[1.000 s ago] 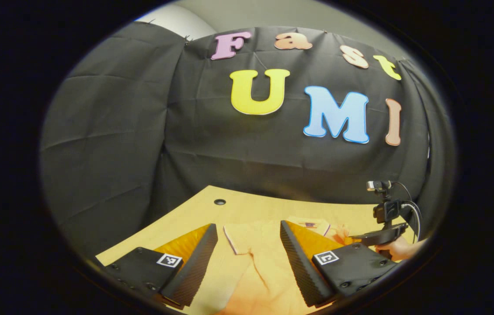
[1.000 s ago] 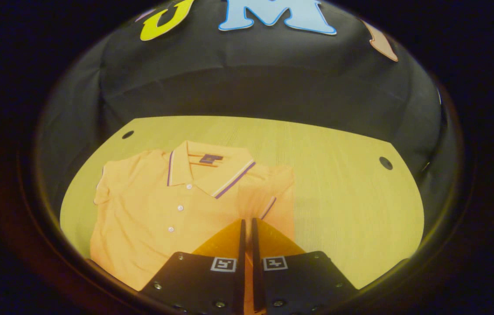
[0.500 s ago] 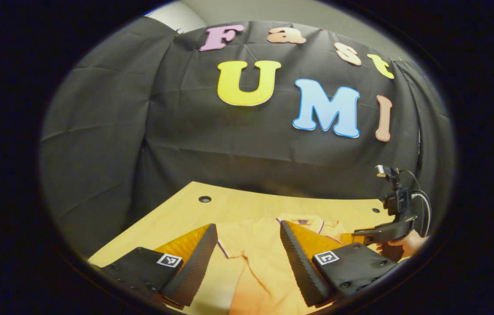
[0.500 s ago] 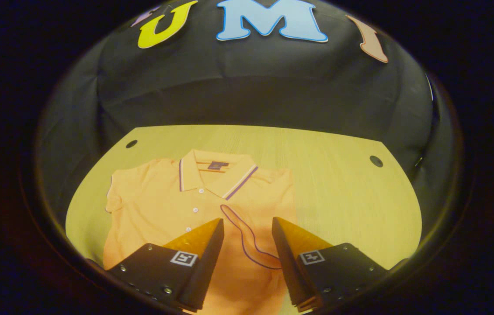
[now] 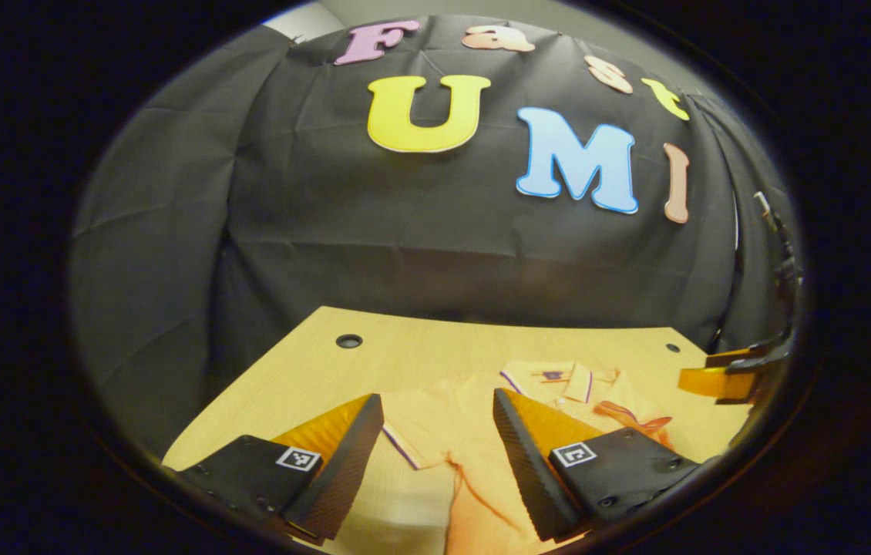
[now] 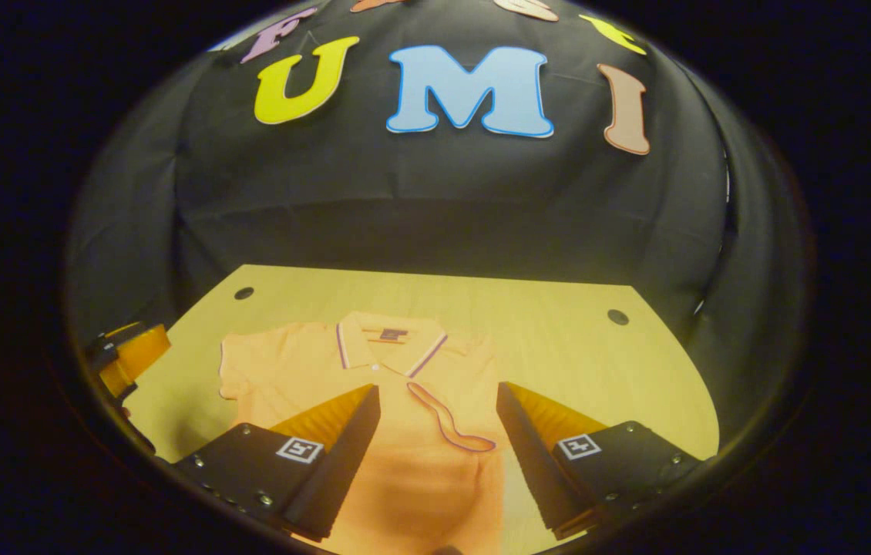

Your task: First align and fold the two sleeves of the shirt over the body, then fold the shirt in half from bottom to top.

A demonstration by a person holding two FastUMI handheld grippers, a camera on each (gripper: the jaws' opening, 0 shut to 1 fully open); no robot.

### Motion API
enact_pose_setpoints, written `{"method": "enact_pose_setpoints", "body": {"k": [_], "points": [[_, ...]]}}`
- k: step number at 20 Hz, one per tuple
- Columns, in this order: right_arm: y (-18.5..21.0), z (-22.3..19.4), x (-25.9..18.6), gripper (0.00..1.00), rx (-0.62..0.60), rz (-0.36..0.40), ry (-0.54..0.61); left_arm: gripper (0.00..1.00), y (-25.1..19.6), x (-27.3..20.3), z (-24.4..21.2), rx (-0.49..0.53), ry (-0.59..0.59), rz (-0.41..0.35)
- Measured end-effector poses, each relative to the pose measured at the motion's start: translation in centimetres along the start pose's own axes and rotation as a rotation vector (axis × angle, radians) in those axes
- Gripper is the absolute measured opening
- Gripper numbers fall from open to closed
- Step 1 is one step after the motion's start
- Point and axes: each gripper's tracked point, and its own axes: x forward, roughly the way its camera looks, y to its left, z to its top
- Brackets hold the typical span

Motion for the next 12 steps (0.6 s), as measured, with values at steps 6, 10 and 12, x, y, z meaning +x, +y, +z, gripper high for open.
{"method": "enact_pose_setpoints", "body": {"k": [6,10,12], "points": [[0.6,0.1,-3.9,0.95,0.056,-0.002,-0.016,0.93,2.2,6.1,-3.5,-0.022,0.084,0.022],[0.1,-0.2,-6.6,0.95,0.064,-0.017,-0.009,0.94,3.6,9.8,-5.9,-0.037,0.135,0.065],[0.0,-0.5,-7.6,0.95,0.068,-0.024,-0.007,0.94,4.2,11.0,-7.3,-0.041,0.16,0.086]]}}
